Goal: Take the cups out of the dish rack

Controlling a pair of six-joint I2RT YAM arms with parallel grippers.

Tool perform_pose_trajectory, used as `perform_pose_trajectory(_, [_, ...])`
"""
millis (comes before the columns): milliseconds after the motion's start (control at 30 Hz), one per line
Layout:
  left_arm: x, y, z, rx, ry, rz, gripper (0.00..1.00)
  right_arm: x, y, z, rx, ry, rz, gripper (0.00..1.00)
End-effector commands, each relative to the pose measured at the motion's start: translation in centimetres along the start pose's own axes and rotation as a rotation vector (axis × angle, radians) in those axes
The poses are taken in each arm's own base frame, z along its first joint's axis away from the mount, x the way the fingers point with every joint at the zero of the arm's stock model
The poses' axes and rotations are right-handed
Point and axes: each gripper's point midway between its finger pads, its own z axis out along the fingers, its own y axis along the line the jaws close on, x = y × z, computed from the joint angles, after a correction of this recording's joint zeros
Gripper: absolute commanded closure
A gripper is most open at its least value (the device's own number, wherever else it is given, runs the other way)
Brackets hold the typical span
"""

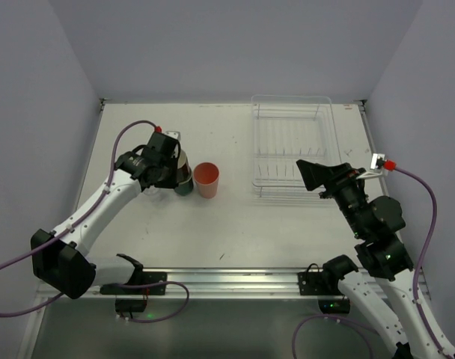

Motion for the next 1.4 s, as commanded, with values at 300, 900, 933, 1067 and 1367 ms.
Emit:
perform_pose_trajectory(300, [-3.2,-0.9,0.7,0.017,-0.11,0.012,1.0,-1.5,0.8,0.0,-0.006,-0.043,-0.013,0.01])
perform_pose_trajectory(900, [-2.6,-0.9,2.5,0.002,-0.073,0.023,1.0,-1.1,0.2,0.0,0.006,-0.04,-0.022,0.01])
perform_pose_trajectory(933, [-2.6,-0.9,2.5,0.003,-0.075,0.023,1.0,-1.1,0.1,0.1,0.009,-0.041,-0.022,0.01])
perform_pose_trajectory(1067, [-2.8,-1.0,2.4,0.005,-0.077,0.016,1.0,-1.1,0.1,0.0,0.009,-0.041,-0.025,0.01])
perform_pose_trajectory(1367, [-3.1,-0.4,1.7,-0.021,-0.101,0.004,0.65,-0.7,0.0,0.3,0.01,-0.025,-0.021,0.01])
